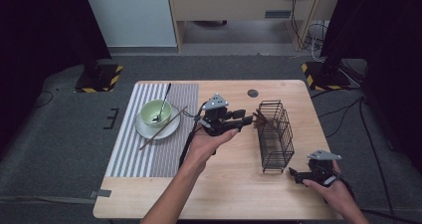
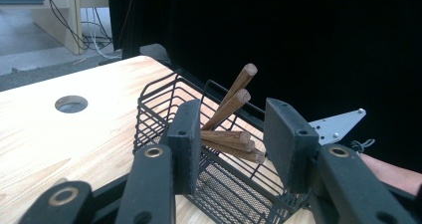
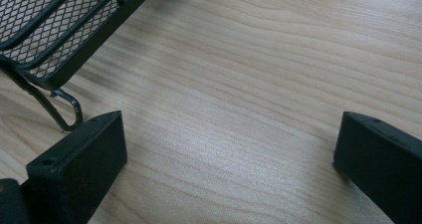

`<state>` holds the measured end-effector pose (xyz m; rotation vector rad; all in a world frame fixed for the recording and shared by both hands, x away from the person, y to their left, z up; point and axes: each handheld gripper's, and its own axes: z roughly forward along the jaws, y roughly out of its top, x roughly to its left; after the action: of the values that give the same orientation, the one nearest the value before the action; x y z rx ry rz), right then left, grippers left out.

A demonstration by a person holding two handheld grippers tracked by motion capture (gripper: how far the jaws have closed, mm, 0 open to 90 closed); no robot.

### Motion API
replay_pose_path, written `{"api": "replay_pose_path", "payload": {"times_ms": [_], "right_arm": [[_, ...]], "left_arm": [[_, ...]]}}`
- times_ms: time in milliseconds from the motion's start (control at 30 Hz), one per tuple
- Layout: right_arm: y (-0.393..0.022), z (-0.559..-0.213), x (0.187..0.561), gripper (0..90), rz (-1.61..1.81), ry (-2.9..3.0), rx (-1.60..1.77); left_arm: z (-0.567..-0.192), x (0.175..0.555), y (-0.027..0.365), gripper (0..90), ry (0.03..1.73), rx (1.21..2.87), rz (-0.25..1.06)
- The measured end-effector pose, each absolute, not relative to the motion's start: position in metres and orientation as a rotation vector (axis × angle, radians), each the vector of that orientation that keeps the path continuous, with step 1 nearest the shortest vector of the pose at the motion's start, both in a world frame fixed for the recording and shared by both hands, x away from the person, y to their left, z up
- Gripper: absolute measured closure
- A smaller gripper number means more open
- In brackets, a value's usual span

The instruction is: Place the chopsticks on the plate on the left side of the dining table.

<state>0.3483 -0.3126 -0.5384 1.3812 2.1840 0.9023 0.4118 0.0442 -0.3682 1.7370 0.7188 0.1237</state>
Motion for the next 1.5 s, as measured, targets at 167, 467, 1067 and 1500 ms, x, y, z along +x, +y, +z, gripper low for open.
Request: {"api": "replay_pose_path", "payload": {"times_ms": [167,467,1067,1500], "right_arm": [[-0.313,-0.538,0.348,0.4,0.902,2.184,1.381],[-0.313,-0.538,0.348,0.4,0.902,2.184,1.38],[-0.313,-0.538,0.348,0.4,0.902,2.184,1.381],[-0.313,-0.538,0.348,0.4,0.902,2.184,1.381]], "left_arm": [[-0.368,0.412,0.043,58.4,0.715,1.733,0.119],[-0.368,0.412,0.04,58.4,0.708,1.739,0.12],[-0.372,0.42,0.035,62.0,0.734,1.737,0.129],[-0.365,0.428,0.032,66.2,0.774,1.735,0.173]]}}
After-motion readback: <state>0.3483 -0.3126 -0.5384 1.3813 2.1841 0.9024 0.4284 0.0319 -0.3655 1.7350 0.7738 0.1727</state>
